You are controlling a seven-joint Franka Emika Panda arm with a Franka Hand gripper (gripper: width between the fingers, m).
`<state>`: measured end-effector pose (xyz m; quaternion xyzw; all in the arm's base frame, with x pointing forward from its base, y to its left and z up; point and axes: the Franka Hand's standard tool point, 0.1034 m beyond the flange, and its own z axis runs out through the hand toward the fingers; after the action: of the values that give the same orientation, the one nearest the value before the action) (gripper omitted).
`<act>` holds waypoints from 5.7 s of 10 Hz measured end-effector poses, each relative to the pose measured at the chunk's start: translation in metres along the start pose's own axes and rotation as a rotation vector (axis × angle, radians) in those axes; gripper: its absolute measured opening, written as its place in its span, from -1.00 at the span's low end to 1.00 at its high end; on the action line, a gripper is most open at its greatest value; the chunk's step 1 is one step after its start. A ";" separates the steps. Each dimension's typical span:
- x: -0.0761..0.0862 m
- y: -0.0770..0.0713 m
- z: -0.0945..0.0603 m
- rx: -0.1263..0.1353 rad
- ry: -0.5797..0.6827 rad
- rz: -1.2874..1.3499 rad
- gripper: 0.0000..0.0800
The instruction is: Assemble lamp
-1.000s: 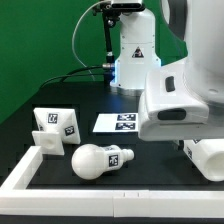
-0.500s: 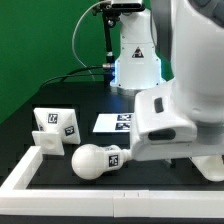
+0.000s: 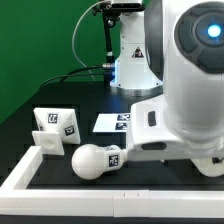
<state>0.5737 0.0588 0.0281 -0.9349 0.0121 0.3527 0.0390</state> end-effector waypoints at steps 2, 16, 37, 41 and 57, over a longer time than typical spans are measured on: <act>-0.011 0.002 -0.007 0.002 -0.086 0.006 0.75; -0.025 0.015 0.016 0.053 -0.242 0.126 0.75; -0.056 -0.001 -0.048 0.068 -0.064 0.108 -0.89; -0.070 -0.005 -0.068 0.054 0.393 0.027 -0.88; -0.129 -0.035 -0.023 -0.066 1.085 -0.155 -0.88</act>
Offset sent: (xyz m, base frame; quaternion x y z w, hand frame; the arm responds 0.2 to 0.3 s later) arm 0.0000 0.0000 0.0000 0.0000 0.0000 0.0000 1.0000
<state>0.4939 0.0906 0.1326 -0.9814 -0.0497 -0.1837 0.0237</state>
